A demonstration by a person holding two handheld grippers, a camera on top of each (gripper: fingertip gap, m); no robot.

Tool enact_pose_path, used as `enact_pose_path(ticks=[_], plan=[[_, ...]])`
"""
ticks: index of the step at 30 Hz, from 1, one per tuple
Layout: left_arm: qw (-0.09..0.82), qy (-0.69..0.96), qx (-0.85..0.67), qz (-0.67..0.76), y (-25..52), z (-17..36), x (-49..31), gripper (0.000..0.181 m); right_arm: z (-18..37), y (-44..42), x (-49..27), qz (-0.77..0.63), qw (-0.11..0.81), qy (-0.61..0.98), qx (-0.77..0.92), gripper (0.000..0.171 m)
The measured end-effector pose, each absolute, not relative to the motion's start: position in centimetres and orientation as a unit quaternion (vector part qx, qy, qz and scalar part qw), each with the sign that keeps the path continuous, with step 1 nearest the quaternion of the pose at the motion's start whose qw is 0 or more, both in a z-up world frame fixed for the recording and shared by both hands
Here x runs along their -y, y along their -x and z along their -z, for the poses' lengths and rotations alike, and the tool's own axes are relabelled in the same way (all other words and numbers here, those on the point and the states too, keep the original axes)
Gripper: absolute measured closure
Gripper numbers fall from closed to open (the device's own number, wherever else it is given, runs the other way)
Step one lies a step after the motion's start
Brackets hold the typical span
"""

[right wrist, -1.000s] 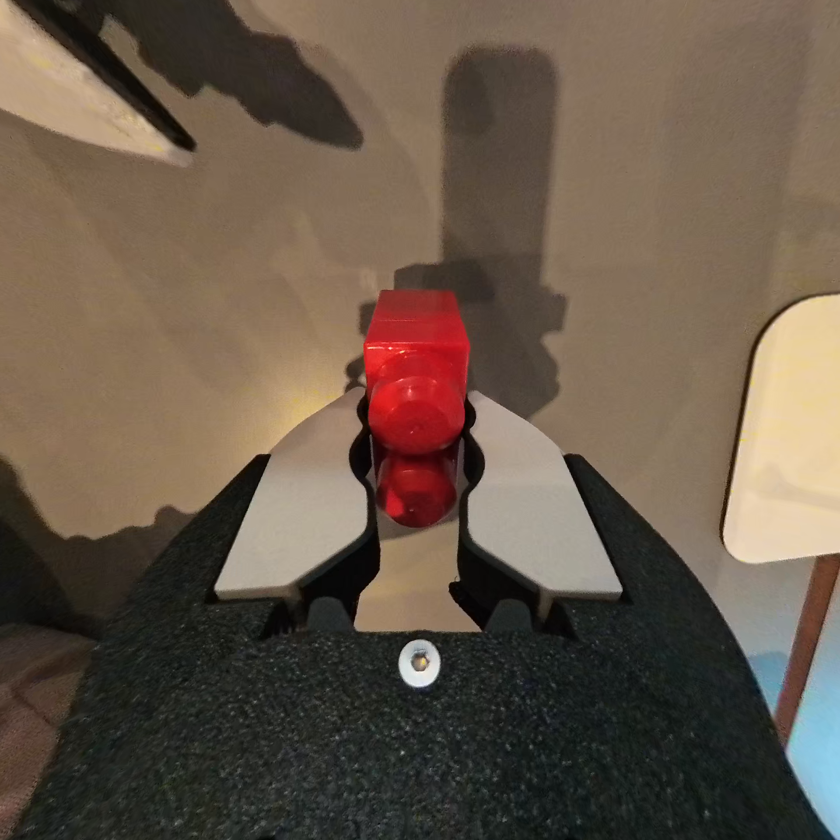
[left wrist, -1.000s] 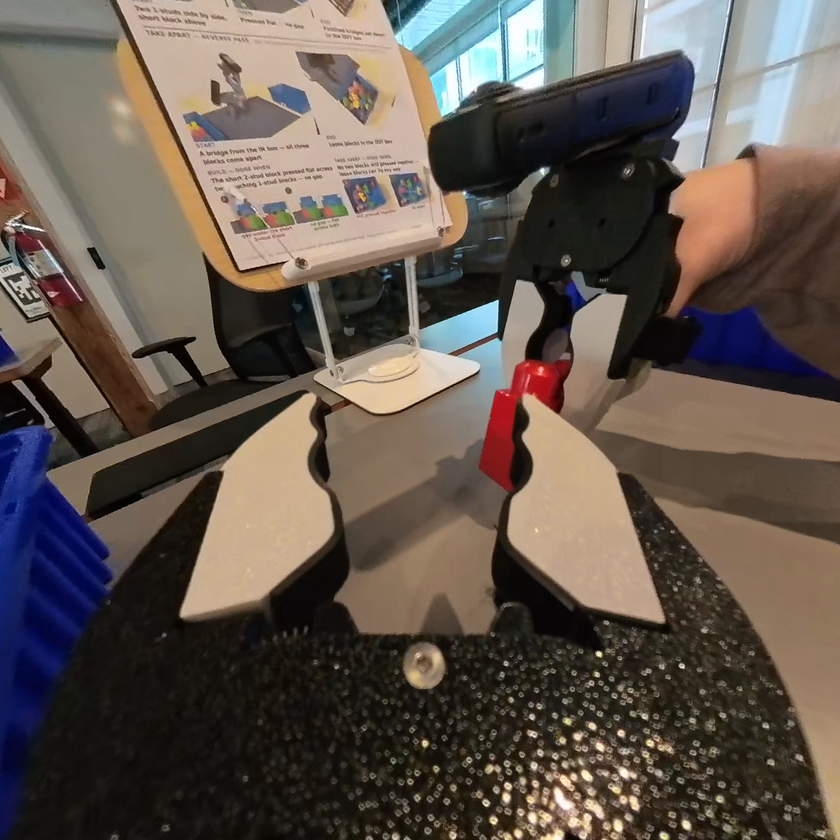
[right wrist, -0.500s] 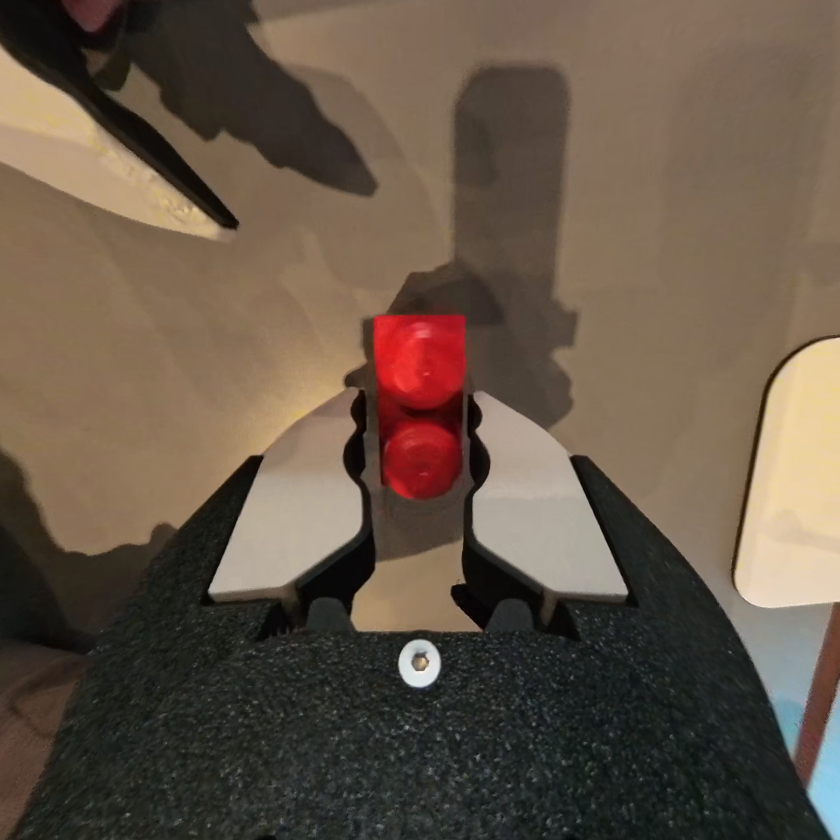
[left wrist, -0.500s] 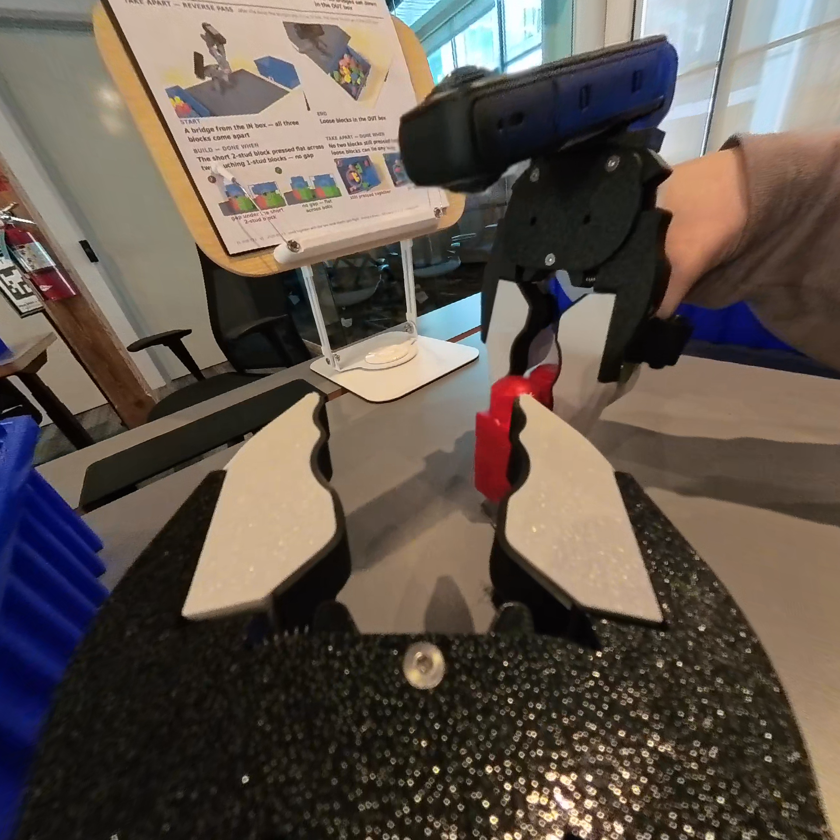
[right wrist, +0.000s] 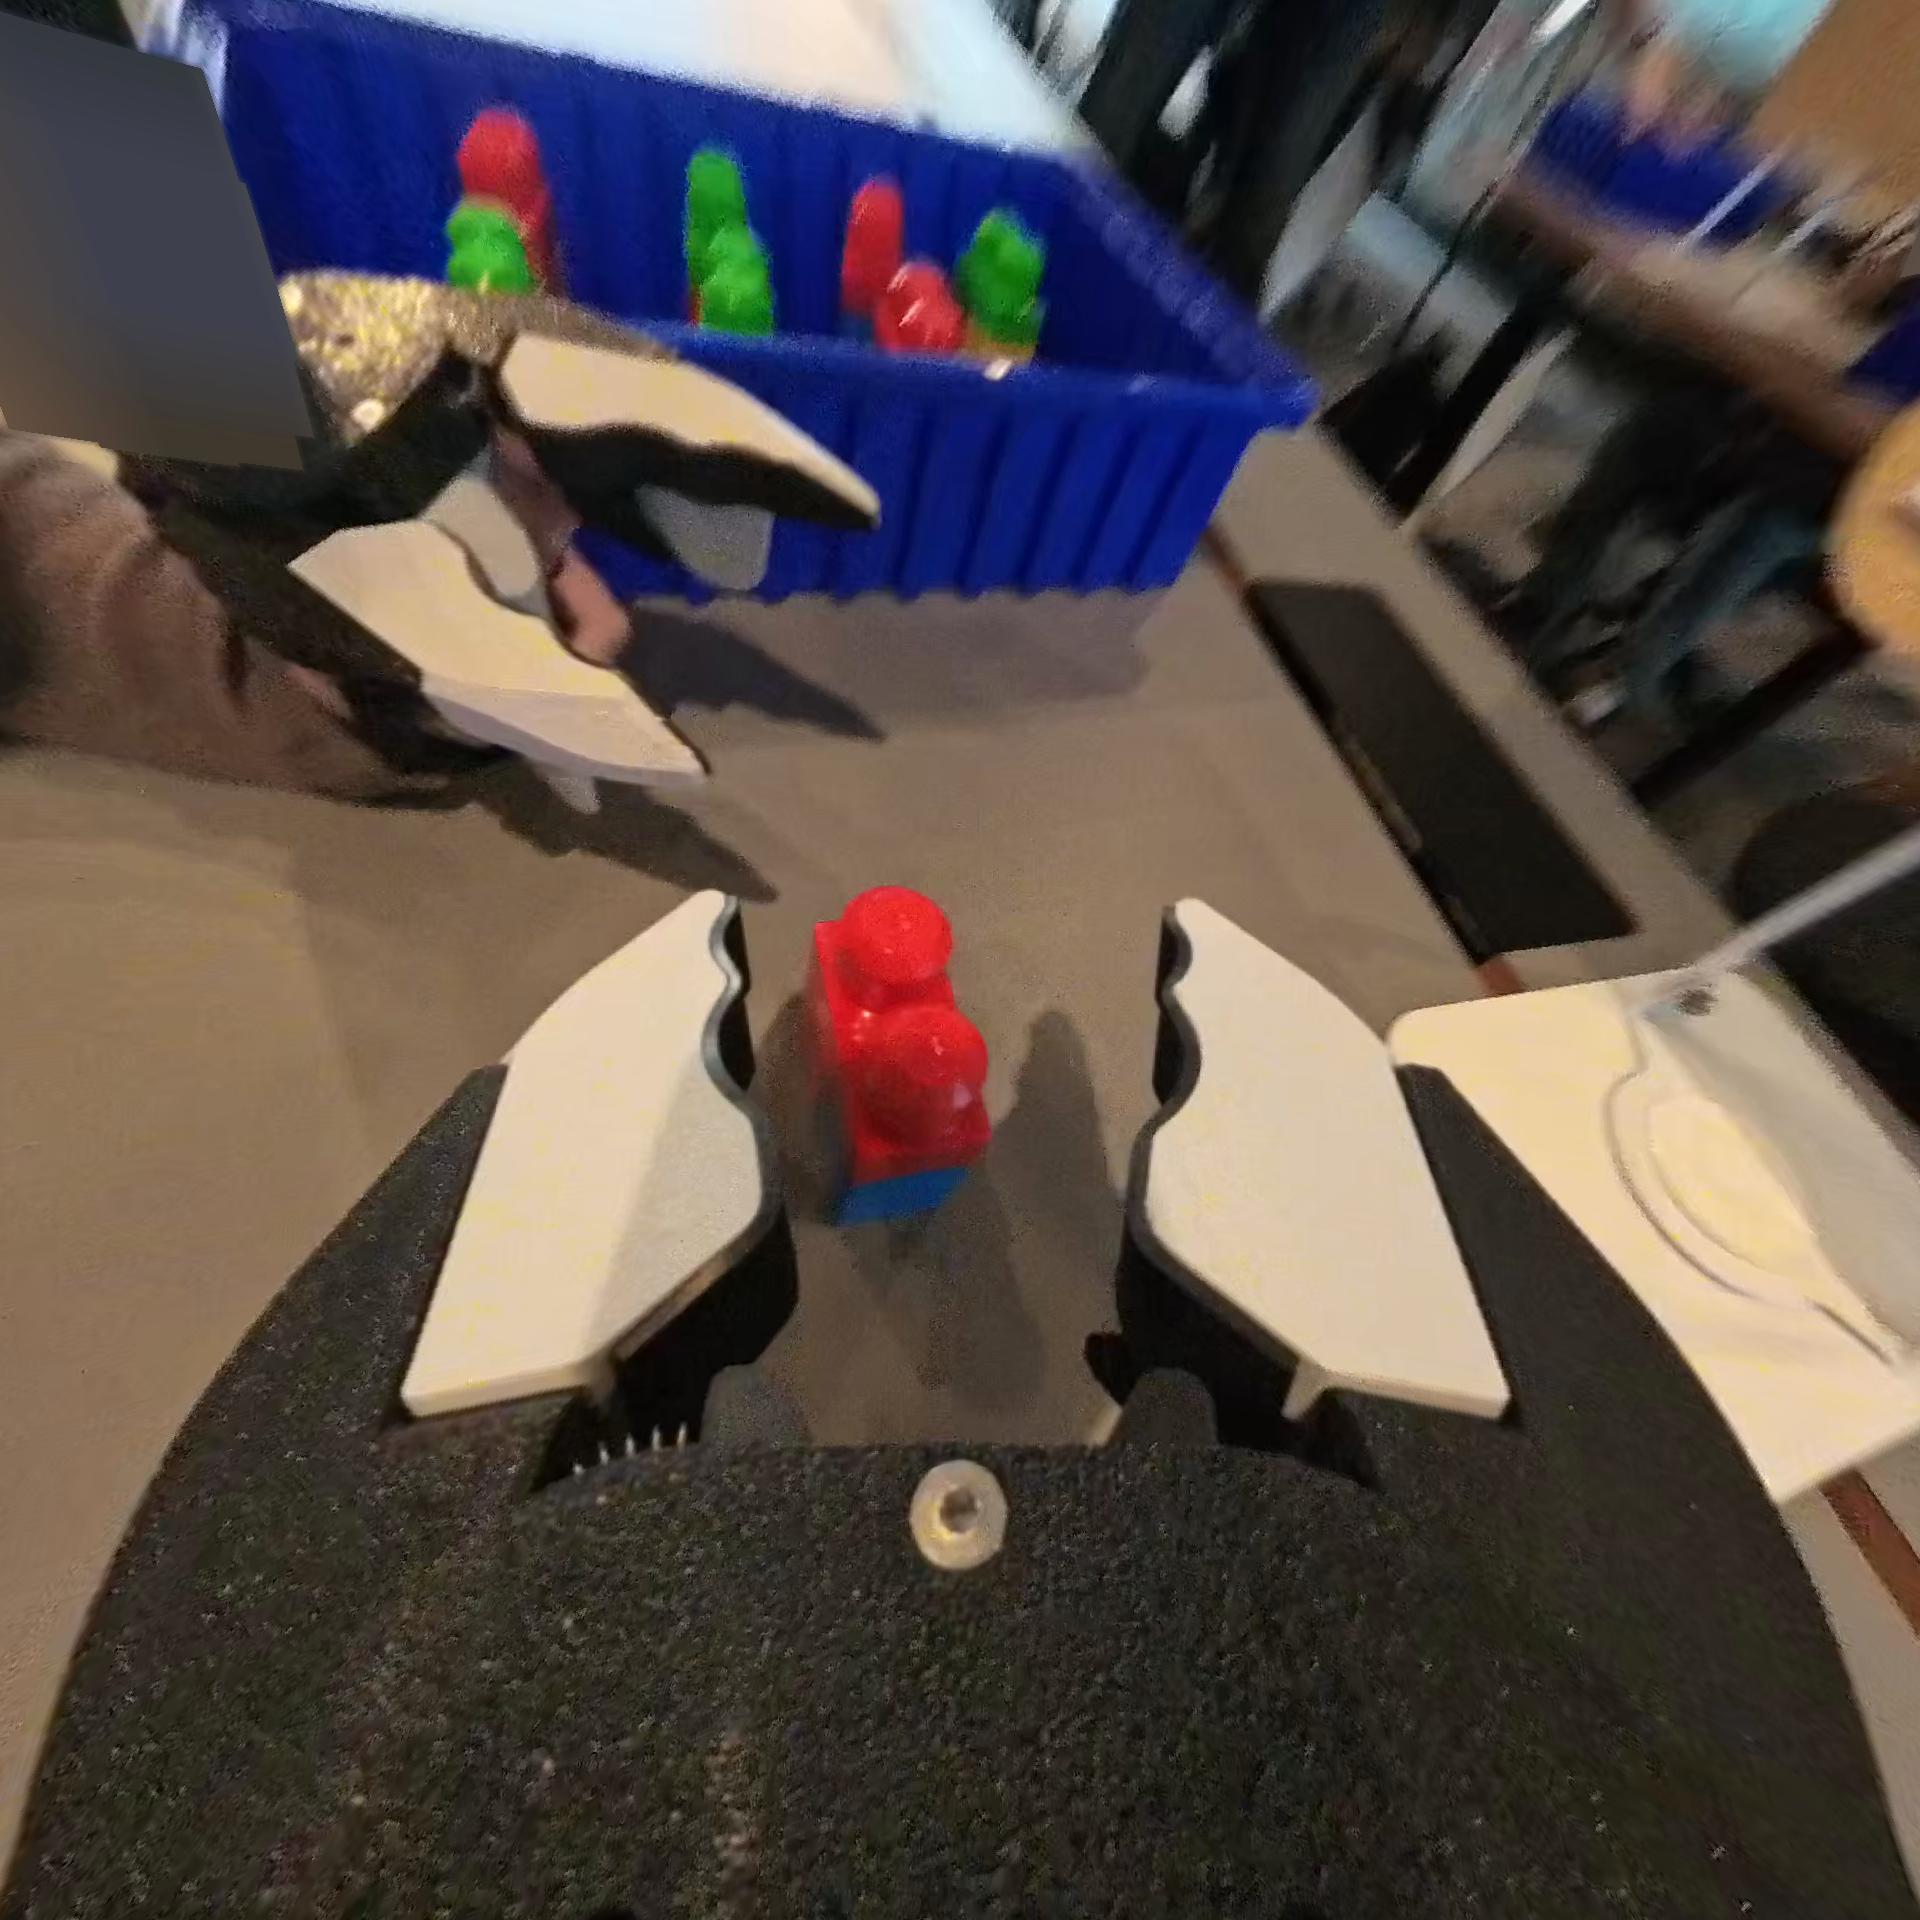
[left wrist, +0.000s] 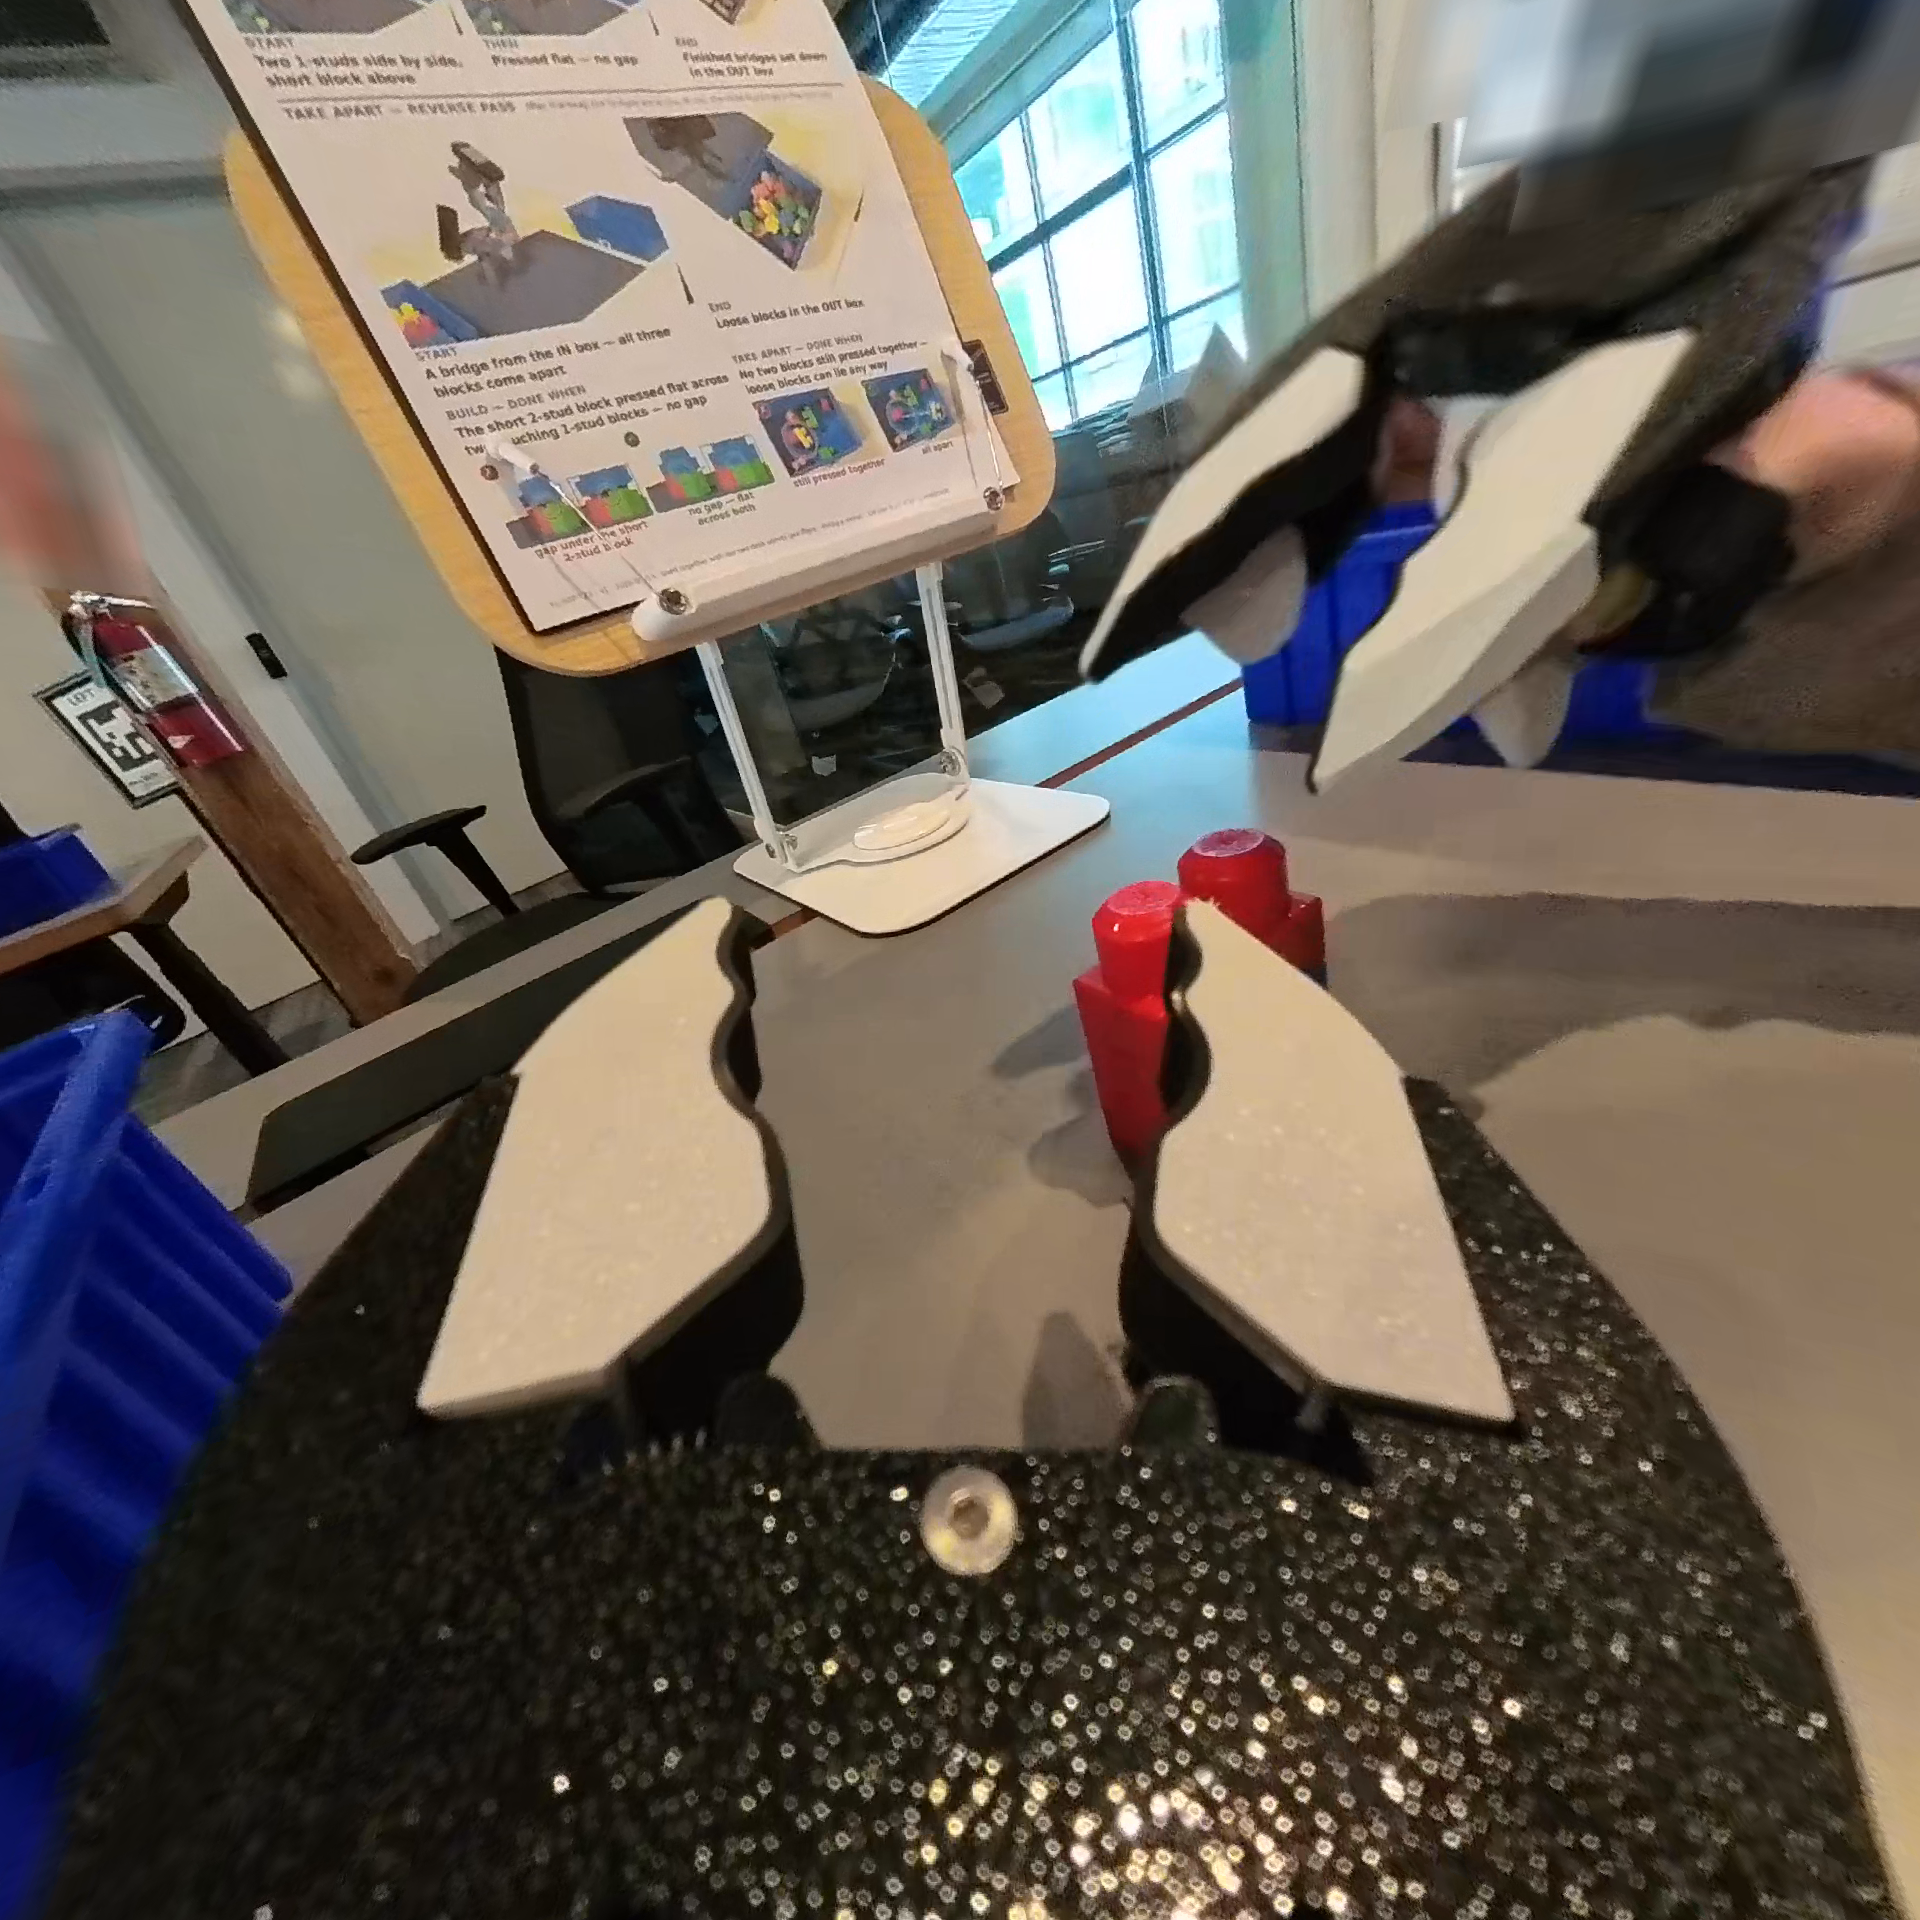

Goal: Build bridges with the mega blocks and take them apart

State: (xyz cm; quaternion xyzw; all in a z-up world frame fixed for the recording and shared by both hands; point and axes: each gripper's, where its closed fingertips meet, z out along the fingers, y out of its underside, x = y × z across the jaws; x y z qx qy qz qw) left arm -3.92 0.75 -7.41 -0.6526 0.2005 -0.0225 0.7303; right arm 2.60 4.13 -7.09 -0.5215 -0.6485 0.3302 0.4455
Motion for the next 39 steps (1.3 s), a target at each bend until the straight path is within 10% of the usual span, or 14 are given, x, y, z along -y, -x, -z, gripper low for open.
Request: enact_pose_path(ticks=[5, 18, 39], plan=[[0.73, 0.654, -0.194, 0.037, 4.0, 7.5, -0.8, 0.106, 7.1, -5.8, -5.6, -0.417, 0.557, 0.523, 0.493, 0.104], [0.732, 0.657, -0.171, 0.059, 4.7, 7.5, -1.0, 0.106, 12.5, -2.2, -5.3, -0.412, 0.404, 0.596, 0.559, 0.091], [0.729, 0.657, -0.18, 0.066, 4.3, 7.6, -0.9, 0.106, 12.6, -1.4, -4.5, -0.421, 0.369, 0.577, 0.594, 0.142]])
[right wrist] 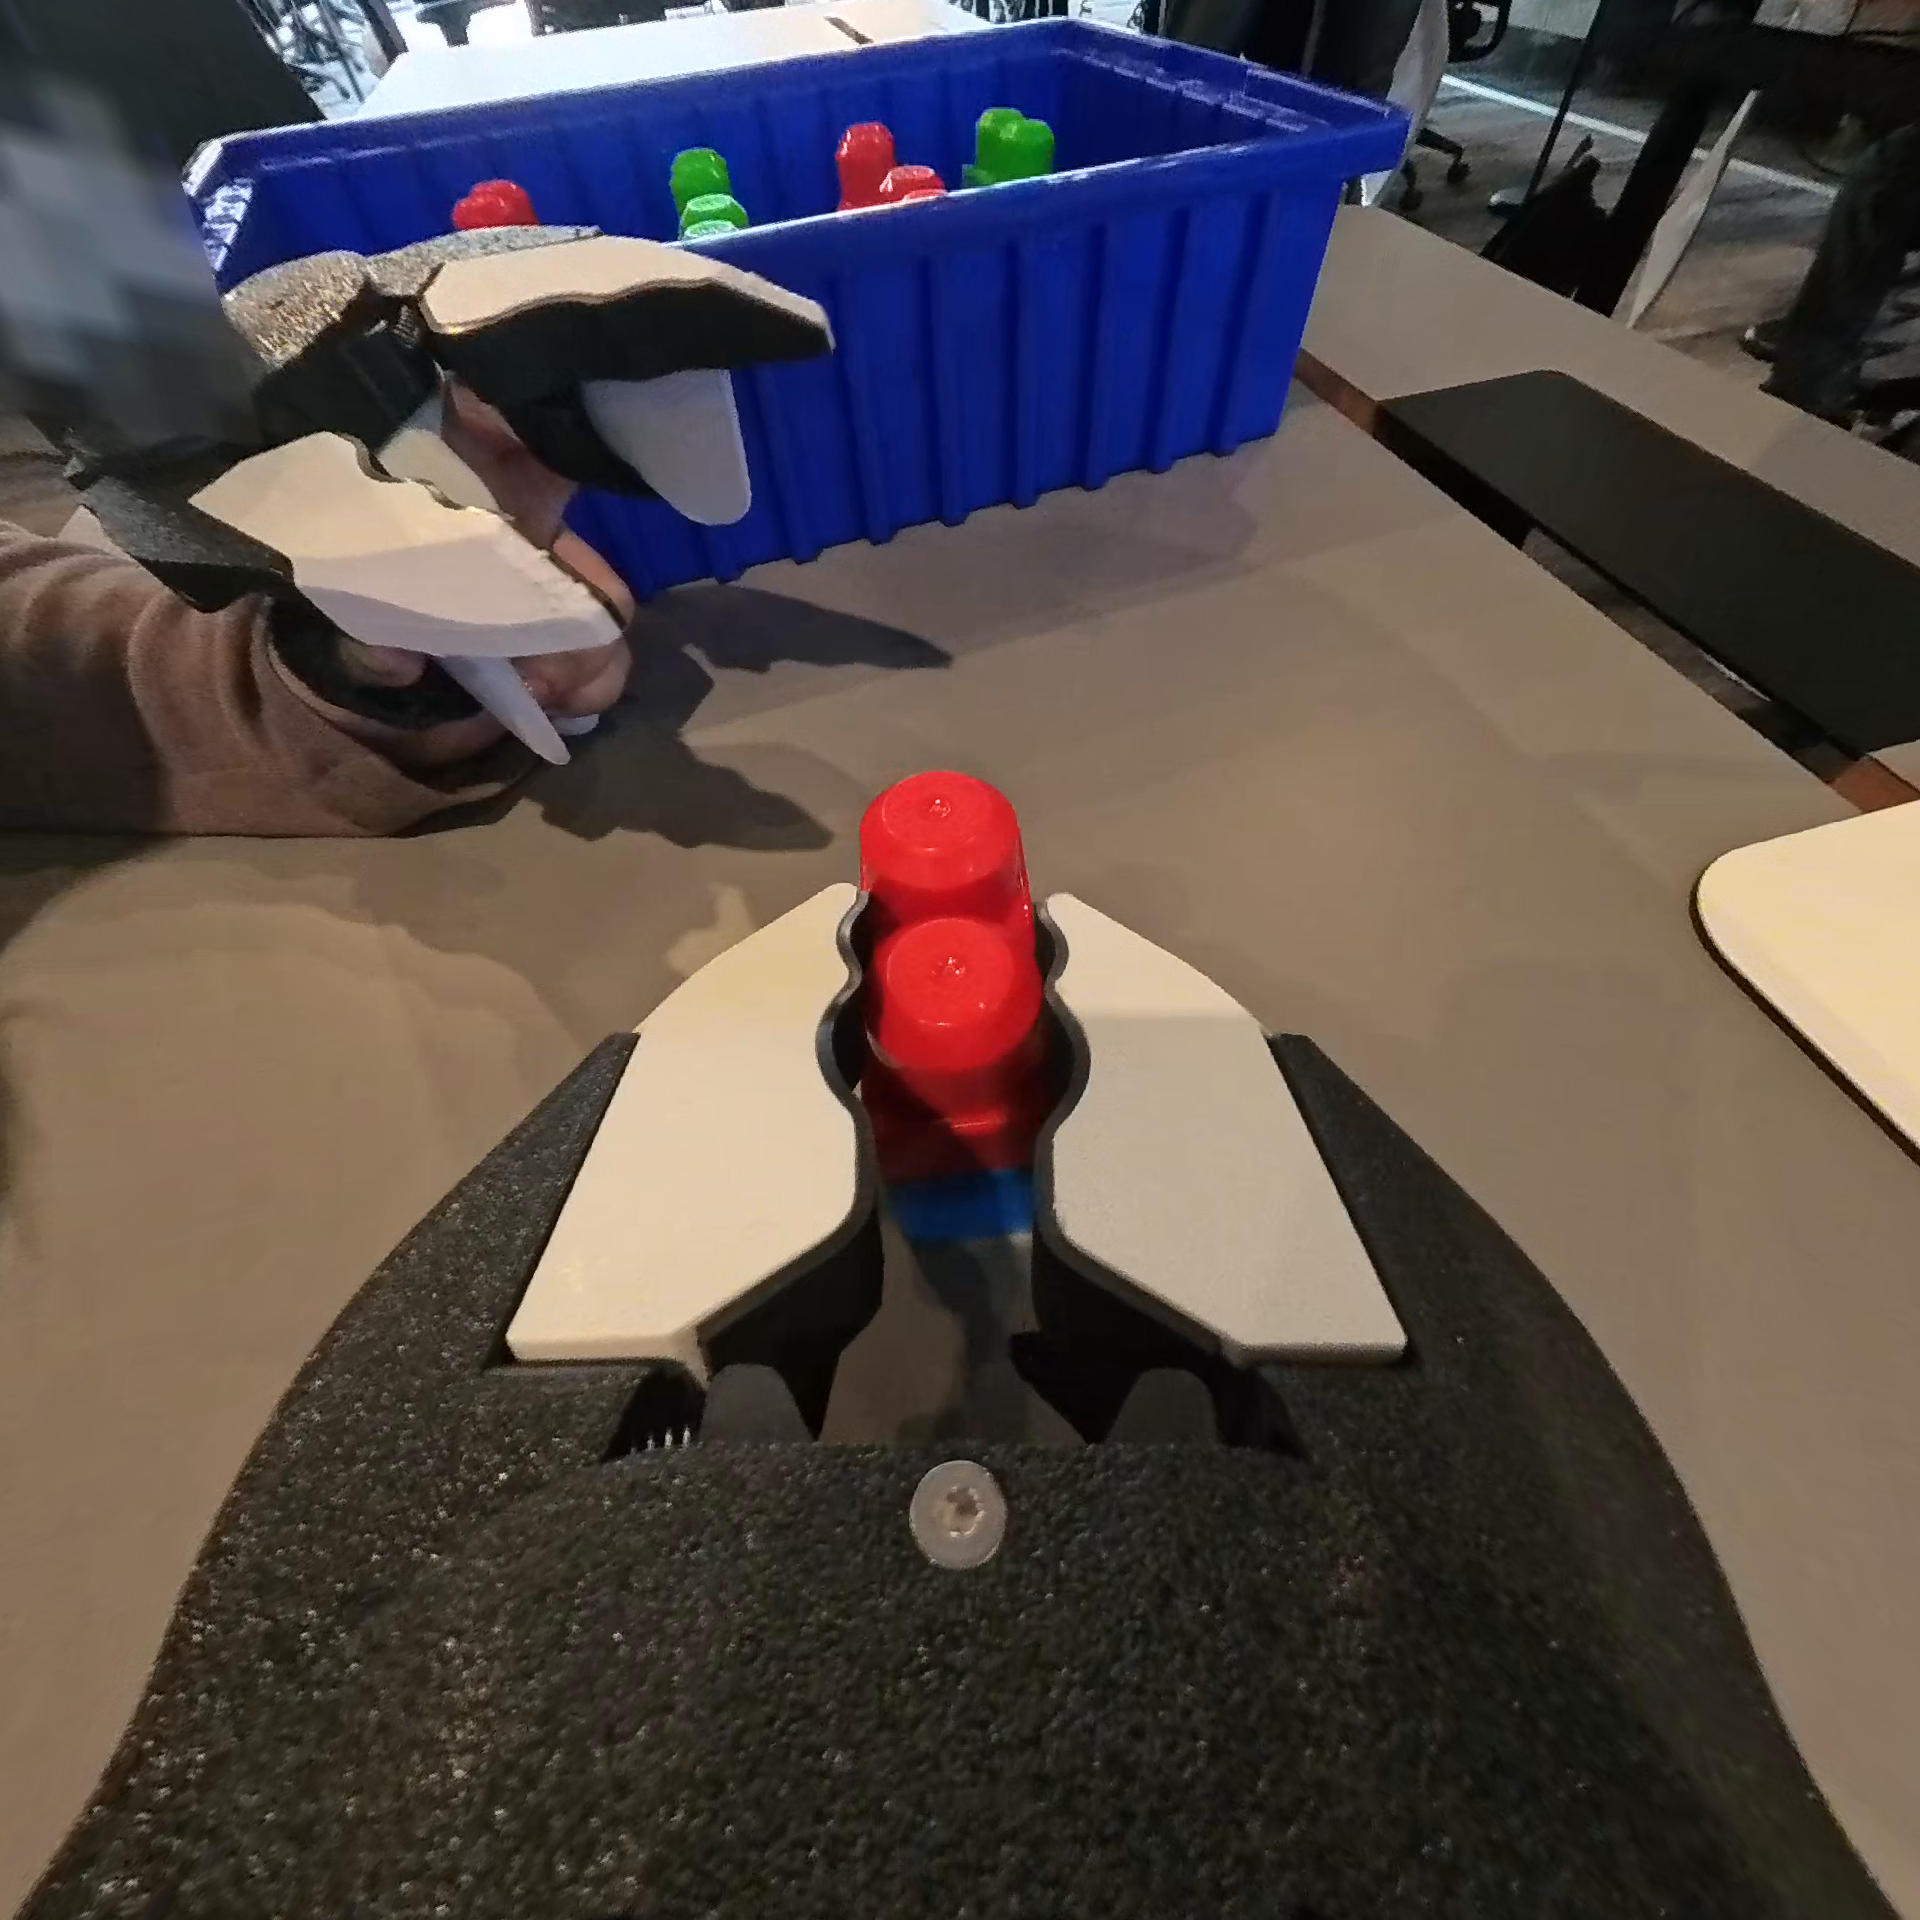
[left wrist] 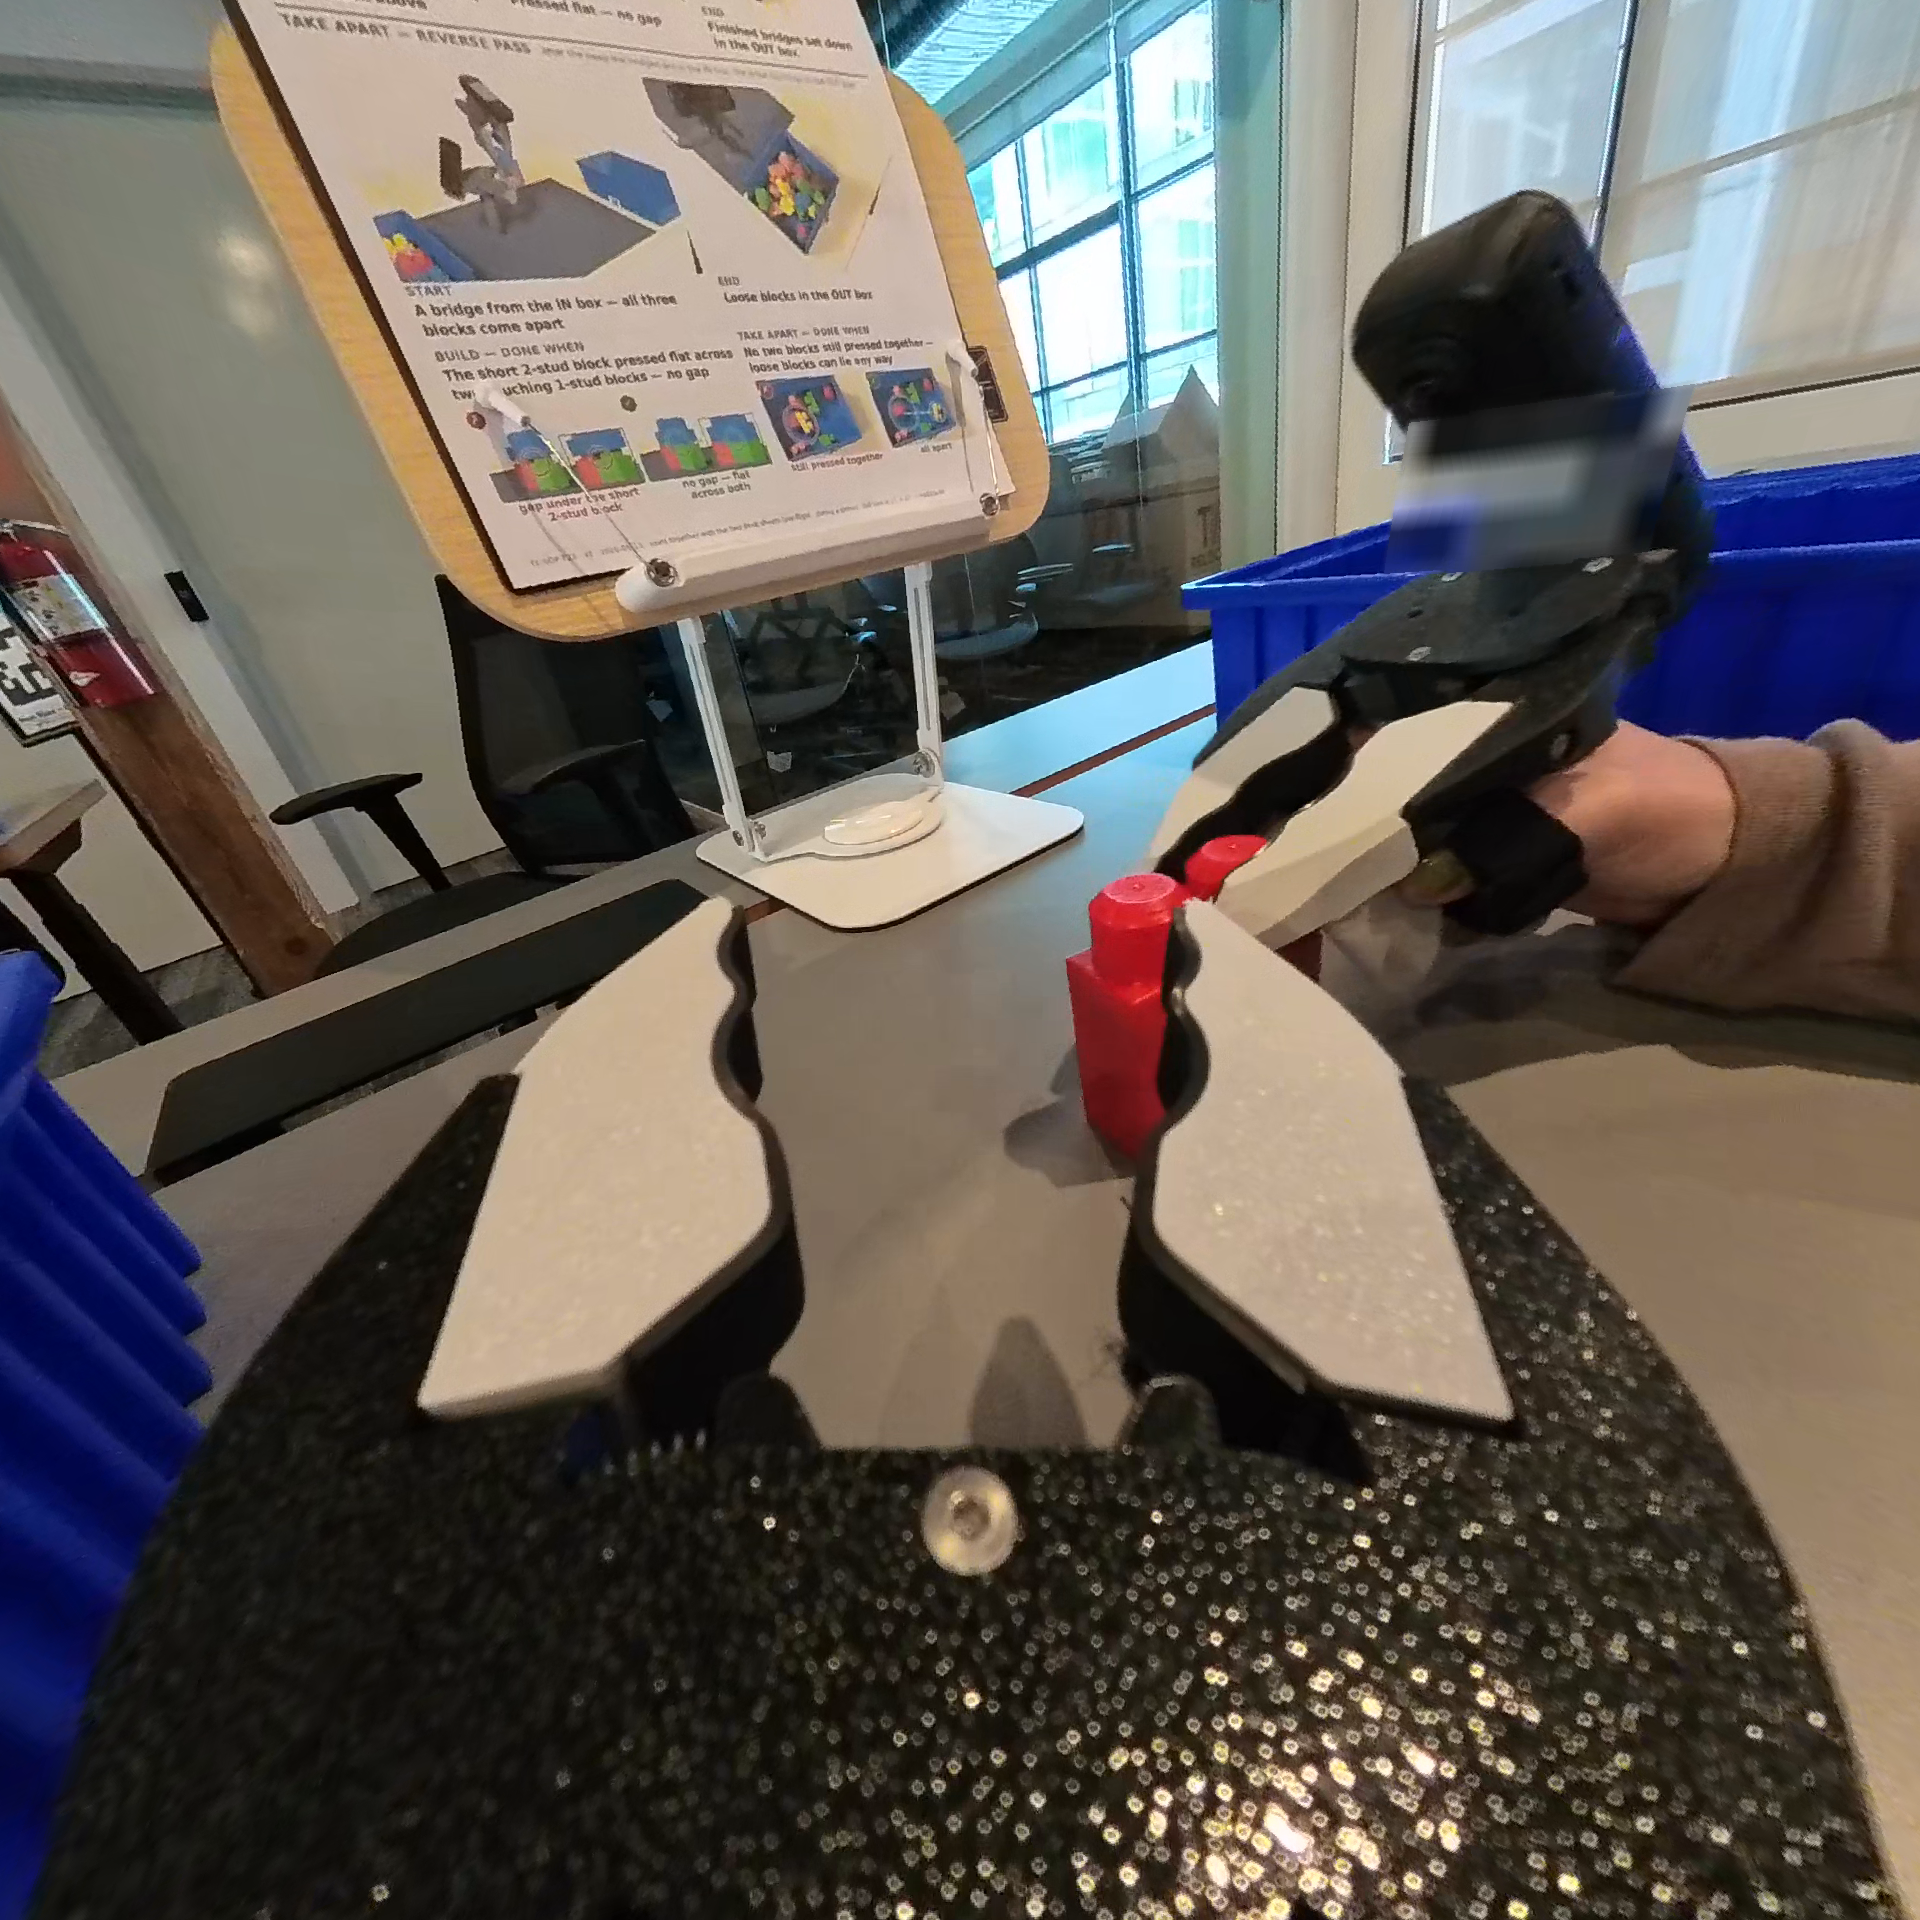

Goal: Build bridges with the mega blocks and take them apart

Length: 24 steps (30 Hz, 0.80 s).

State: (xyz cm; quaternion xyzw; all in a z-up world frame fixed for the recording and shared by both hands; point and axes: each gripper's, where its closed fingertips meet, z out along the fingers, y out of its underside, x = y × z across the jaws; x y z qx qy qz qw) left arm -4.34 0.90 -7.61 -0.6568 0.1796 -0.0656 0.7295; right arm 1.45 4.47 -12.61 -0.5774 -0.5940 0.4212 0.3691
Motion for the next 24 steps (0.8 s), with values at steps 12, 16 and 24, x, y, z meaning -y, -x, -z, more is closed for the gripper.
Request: enact_pose_path(ticks=[12, 16, 24], plan=[[0.727, 0.658, -0.184, 0.064, 4.2, 7.7, -0.9, 0.107, 12.6, -1.4, -4.3, -0.417, 0.375, 0.572, 0.598, 0.142], [0.728, 0.657, -0.184, 0.064, 4.1, 7.7, -0.8, 0.107, 12.6, -1.4, -4.6, -0.405, 0.386, 0.581, 0.591, 0.11], [0.727, 0.658, -0.186, 0.064, 4.1, 7.8, -0.8, 0.107, 14.2, -1.6, -4.5, -0.374, 0.367, 0.604, 0.601, 0.13]])
